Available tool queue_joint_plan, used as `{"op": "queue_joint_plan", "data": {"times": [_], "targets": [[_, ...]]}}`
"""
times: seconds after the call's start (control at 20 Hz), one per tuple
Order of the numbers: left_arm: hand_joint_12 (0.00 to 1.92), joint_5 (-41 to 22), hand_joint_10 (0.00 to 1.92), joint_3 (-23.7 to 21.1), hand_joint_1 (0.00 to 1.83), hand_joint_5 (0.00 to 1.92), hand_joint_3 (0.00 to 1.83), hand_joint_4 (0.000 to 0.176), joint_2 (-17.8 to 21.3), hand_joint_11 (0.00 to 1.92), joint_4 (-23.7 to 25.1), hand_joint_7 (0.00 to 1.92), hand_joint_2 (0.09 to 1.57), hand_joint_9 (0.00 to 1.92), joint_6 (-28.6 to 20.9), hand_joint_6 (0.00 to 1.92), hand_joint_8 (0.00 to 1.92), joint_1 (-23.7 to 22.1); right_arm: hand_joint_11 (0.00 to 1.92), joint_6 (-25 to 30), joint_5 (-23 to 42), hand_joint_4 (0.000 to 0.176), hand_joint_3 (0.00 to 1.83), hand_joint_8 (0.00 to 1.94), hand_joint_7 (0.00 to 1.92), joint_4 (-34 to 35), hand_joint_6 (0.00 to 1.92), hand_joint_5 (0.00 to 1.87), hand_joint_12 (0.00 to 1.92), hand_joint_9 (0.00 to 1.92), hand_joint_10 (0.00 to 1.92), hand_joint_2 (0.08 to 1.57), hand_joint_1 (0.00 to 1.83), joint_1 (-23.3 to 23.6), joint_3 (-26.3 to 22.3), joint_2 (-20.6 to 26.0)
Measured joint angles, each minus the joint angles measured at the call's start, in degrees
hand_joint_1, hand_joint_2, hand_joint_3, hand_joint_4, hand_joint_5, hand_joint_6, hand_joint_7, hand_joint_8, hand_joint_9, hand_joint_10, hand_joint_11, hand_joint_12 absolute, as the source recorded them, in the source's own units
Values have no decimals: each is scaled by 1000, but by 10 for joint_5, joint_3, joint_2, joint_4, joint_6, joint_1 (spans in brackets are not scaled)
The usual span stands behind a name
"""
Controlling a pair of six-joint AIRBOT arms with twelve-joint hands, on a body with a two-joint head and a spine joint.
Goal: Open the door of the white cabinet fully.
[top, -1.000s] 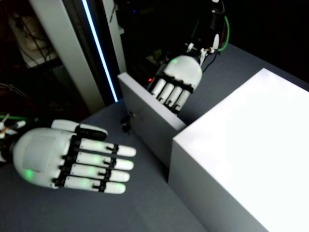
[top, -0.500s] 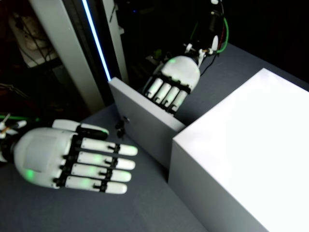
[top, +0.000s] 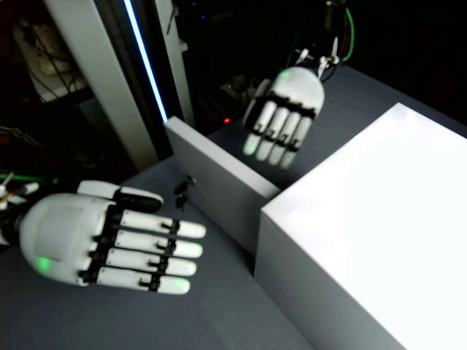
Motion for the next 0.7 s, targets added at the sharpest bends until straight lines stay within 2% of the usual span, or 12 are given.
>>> {"op": "queue_joint_plan", "data": {"times": [0.05,0.15,0.2,0.25,0.3,0.35,0.4,0.45,0.5,0.55,0.6,0.7], "targets": [[7,-12,0,-9,282,224,4,0,17,206,-24,181,1492,181,0,0,0,25,197,0,-1,8,0,1,301,0,1,323,23,249,6,1379,463,0,0,0],[62,-48,5,-35,348,234,0,0,59,271,-75,259,1460,262,10,1,4,80,143,0,0,41,0,2,307,4,0,315,3,215,0,1376,409,0,0,0],[430,-74,12,-51,325,183,18,0,84,158,-102,265,1422,260,26,33,1,111,110,0,0,41,0,1,286,7,0,316,0,185,0,1369,461,0,0,0],[430,-96,12,-59,325,183,18,0,99,158,-124,265,1422,260,39,33,1,131,110,0,0,41,0,1,286,11,0,316,0,185,0,1369,461,0,0,0],[728,-125,4,-69,309,219,7,0,115,31,-155,259,1421,239,54,20,3,159,122,0,2,30,0,1,284,15,1,317,6,189,2,1371,493,0,0,0],[746,-149,4,-74,381,224,0,0,125,5,-179,228,1416,204,63,13,4,180,134,0,4,16,1,2,288,17,0,313,11,197,4,1379,515,0,0,0],[631,-172,6,-81,409,197,0,0,135,0,-208,195,1410,173,76,9,6,202,141,0,4,11,0,3,296,17,2,321,13,204,5,1375,542,0,0,0],[386,-205,11,-91,423,148,0,0,146,0,-244,160,1411,134,94,21,11,230,125,0,5,25,0,1,287,19,2,323,6,190,1,1368,563,0,0,0],[312,-232,10,-97,405,148,1,0,153,0,-272,162,1416,132,108,17,9,251,114,0,6,26,0,0,269,19,0,319,1,175,0,1366,579,0,0,0],[114,-260,5,-97,330,131,0,0,155,0,-298,124,1402,84,114,5,5,267,154,0,10,19,0,1,269,19,1,320,19,197,7,1363,608,0,0,0],[85,-285,1,-96,294,98,8,0,155,4,-327,92,1431,65,116,1,1,279,201,0,13,4,0,5,283,19,3,331,37,227,13,1361,653,0,-1,1],[9,-309,0,-88,399,52,7,0,155,0,-362,20,1454,7,113,0,0,291,204,0,22,0,0,8,305,25,5,347,35,240,8,1365,761,0,-2,2]]}}
